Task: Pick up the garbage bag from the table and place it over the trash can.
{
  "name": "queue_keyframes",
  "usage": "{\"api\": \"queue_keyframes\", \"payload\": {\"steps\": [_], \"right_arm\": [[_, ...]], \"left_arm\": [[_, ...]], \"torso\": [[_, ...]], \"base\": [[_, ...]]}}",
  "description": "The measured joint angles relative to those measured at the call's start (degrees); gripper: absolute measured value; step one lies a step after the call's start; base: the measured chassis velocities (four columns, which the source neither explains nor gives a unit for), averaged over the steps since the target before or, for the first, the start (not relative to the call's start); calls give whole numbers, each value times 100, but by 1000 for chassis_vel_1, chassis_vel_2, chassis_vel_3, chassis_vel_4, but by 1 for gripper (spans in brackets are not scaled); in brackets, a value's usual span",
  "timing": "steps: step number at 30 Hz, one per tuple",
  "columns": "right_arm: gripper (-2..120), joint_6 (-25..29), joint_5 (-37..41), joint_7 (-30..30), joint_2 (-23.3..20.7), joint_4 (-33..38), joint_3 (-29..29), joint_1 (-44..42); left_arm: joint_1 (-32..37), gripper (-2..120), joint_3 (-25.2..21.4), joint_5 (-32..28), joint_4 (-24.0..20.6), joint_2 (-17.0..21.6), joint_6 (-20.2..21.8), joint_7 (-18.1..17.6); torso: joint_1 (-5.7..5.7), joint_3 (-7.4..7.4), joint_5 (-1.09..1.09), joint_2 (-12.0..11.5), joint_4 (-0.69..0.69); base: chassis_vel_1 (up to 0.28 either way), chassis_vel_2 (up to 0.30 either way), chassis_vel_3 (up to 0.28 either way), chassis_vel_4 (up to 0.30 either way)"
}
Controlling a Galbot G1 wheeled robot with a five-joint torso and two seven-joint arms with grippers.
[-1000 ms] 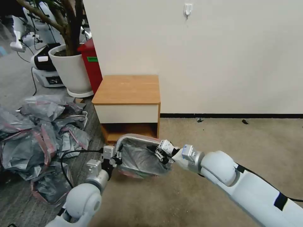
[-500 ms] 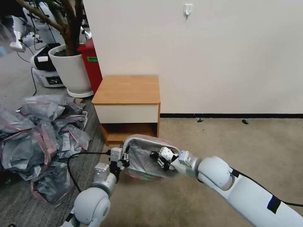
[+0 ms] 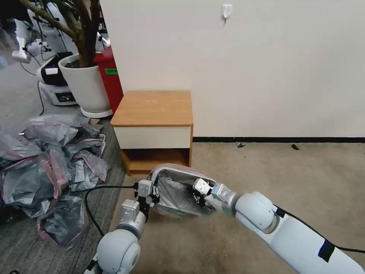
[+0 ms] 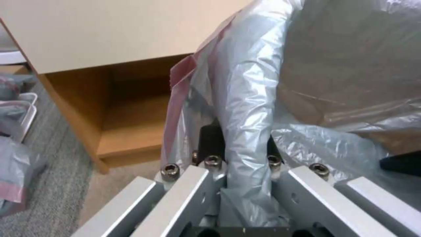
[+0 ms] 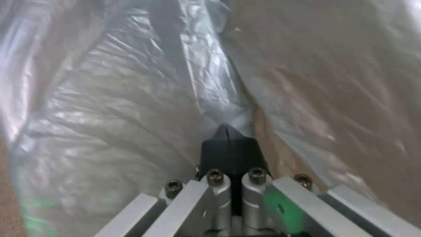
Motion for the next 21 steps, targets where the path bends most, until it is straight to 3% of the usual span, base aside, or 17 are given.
{"api": "queue_keyframes", "payload": {"steps": [21], "right_arm": [[0, -340, -304, 124, 318, -656, -658, 691]], "left_arm": [[-341, 2, 425, 88, 238, 42, -4, -43]], "torso": [[0, 0, 0, 0, 0]], "base": [[0, 0, 0, 0]]}}
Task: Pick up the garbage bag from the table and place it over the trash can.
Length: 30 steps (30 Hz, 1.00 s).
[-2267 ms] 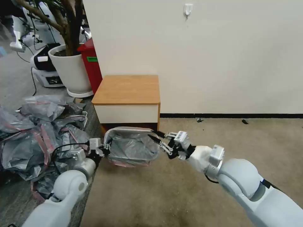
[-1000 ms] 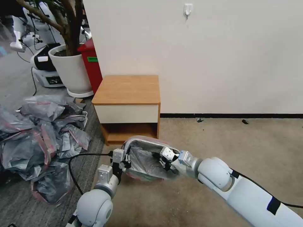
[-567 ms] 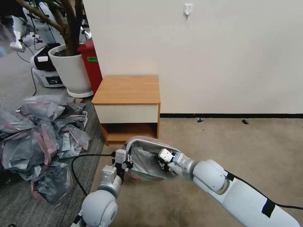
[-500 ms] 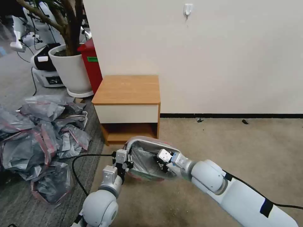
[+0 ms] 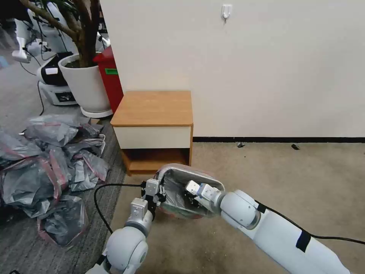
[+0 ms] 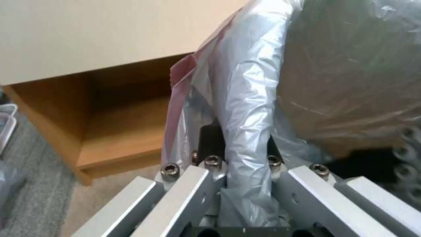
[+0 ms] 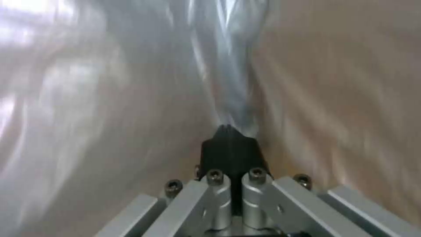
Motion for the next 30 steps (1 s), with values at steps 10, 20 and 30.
{"api": "queue_keyframes", "payload": {"steps": [10, 20, 30], "right_arm": [[0, 0, -34, 27, 193, -478, -176, 228], [0, 3, -146, 39, 268, -753, -188, 250], [0, 6, -197, 70, 294, -957, -175, 238]], "left_arm": [[-136, 2, 141, 6, 40, 5, 7, 0], [-117, 2, 169, -5, -1, -26, 16, -10], [-17, 2, 159, -13, -74, -36, 24, -16]], "torso": [[0, 0, 0, 0, 0], [0, 0, 1, 0, 0], [0, 0, 0, 0, 0]], "base": [[0, 0, 0, 0], [0, 0, 0, 0], [0, 0, 0, 0]]}}
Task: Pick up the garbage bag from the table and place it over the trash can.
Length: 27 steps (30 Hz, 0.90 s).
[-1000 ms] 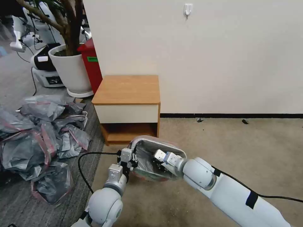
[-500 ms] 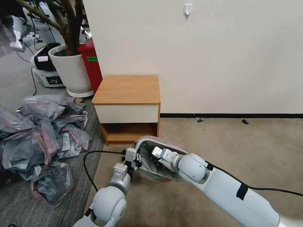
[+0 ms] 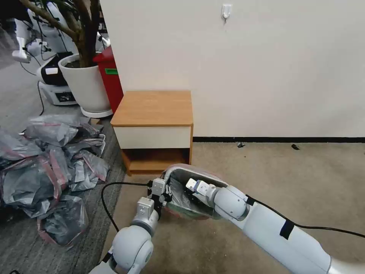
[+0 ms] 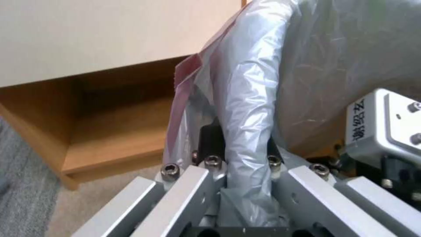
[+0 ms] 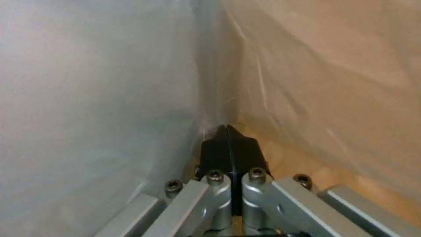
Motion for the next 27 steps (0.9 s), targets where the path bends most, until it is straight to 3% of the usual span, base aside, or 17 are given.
{"api": "queue_keyframes", "payload": {"steps": [27], "right_arm": [[0, 8, -283, 1, 299, -604, -195, 36]], "left_arm": [[-148, 2, 135, -222, 28, -36, 97, -121]], "torso": [[0, 0, 0, 0, 0]], "base": [[0, 0, 0, 0]]}}
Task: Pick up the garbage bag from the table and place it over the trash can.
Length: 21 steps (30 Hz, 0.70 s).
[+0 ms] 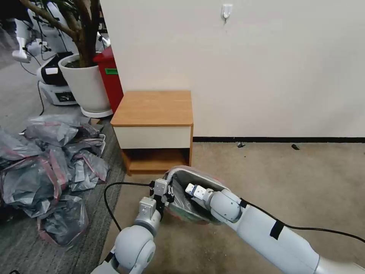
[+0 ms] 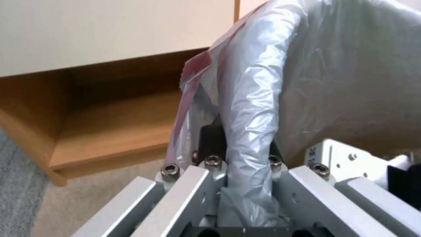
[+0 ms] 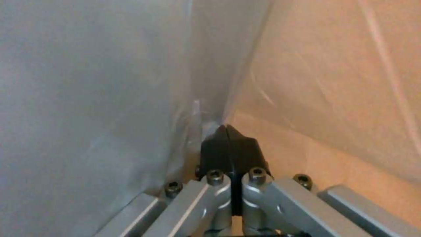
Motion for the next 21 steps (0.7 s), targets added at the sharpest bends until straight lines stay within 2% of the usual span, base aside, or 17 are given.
{"api": "queue_keyframes", "payload": {"steps": [21], "right_arm": [[0, 0, 25, 21, 3, -195, -49, 170]], "left_arm": [[3, 2, 56, -38, 34, 45, 11, 20]], "torso": [[0, 0, 0, 0, 0]], "base": [[0, 0, 0, 0]]}}
